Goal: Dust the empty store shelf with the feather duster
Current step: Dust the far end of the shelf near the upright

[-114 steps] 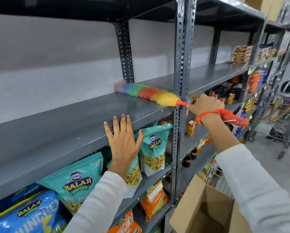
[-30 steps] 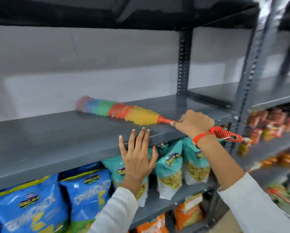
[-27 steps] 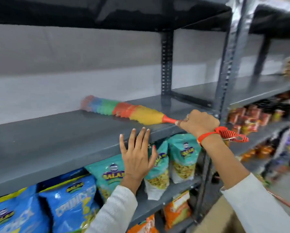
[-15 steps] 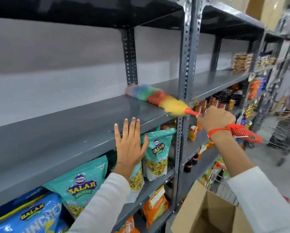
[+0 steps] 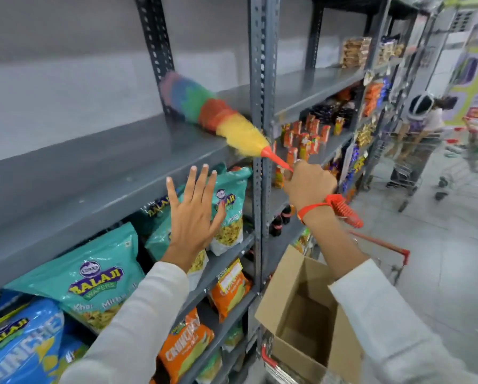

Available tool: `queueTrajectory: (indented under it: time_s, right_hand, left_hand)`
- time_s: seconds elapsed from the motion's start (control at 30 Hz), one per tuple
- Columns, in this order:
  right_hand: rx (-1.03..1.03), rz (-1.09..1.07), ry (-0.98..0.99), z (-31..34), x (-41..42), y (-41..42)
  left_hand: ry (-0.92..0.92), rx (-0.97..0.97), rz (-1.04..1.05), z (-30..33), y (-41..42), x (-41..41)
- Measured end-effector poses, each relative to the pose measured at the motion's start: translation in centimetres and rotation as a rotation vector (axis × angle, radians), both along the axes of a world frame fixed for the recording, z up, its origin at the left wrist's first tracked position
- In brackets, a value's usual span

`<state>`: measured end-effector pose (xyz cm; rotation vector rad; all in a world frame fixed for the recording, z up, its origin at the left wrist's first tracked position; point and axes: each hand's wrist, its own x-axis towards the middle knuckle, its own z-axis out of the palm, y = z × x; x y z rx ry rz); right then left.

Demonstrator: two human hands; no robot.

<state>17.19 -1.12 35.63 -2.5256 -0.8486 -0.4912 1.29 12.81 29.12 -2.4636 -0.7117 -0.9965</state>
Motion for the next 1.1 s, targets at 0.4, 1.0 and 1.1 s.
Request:
queueTrajectory:
  time_s: [0.4, 1.0, 1.1]
  right_hand:
    - [-0.222, -0.112, 0.633, -24.3, -4.1, -12.0]
    - [-0.586, -0.334, 1.126, -40.6, -1.7, -16.3]
    - [-0.546, -0.390, 1.172, -42.0, 0.8, -14.3]
  left_hand:
    - [0.365, -0.317, -0.282, -16.5, -7.9, 2.4]
    - [0.709, -0.640, -0.344, -30.1, -12.3, 5.6]
    - [0.721, -0.676, -0.353, -31.2, -11.4, 6.3]
